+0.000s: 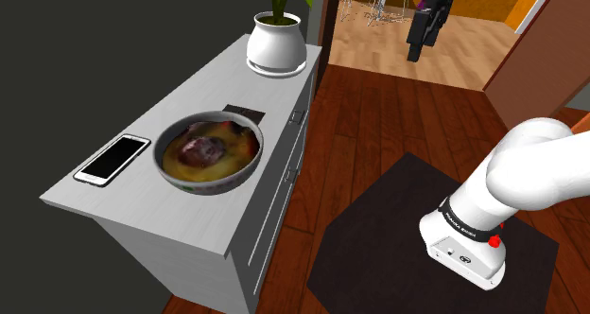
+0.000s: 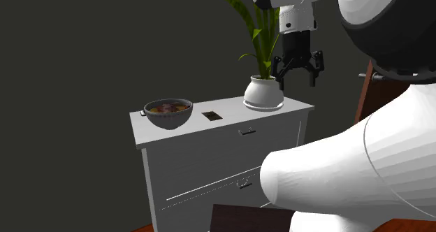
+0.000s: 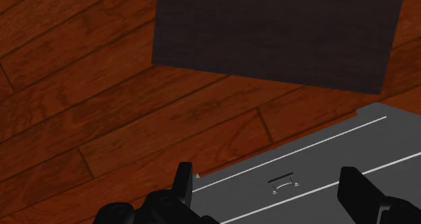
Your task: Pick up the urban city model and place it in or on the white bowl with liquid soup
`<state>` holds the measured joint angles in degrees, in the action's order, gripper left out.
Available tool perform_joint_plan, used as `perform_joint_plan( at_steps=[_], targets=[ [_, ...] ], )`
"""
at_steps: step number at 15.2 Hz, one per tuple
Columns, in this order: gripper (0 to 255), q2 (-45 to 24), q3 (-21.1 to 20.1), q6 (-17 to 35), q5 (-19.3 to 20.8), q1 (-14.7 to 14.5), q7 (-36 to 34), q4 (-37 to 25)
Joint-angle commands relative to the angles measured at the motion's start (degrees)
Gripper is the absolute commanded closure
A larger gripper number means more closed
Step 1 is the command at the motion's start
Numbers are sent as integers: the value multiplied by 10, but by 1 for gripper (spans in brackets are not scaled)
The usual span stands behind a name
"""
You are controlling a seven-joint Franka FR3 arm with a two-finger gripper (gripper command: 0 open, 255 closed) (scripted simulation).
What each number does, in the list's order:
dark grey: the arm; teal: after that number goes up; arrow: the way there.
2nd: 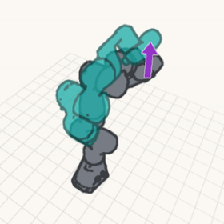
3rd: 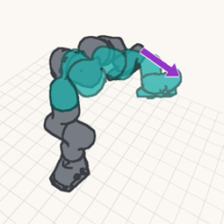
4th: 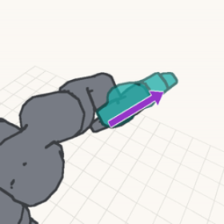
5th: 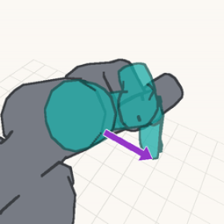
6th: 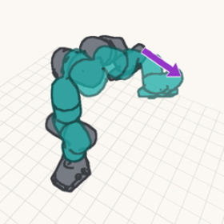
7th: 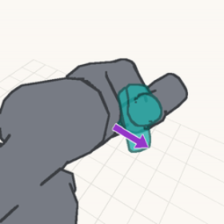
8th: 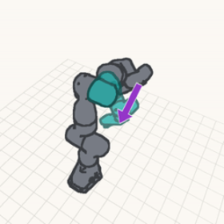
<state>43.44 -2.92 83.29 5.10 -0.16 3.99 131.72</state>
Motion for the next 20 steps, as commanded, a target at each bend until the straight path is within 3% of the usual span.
perform_joint_plan(
  at_steps=[1, 10, 20],
  targets=[
    [0, 0, 0, 0, 0, 0, 0, 0],
    [0, -129, -56, 119, -55, -20, -77, -19],
    [0, -307, -113, 226, -74, -36, -156, -106]
  ],
)
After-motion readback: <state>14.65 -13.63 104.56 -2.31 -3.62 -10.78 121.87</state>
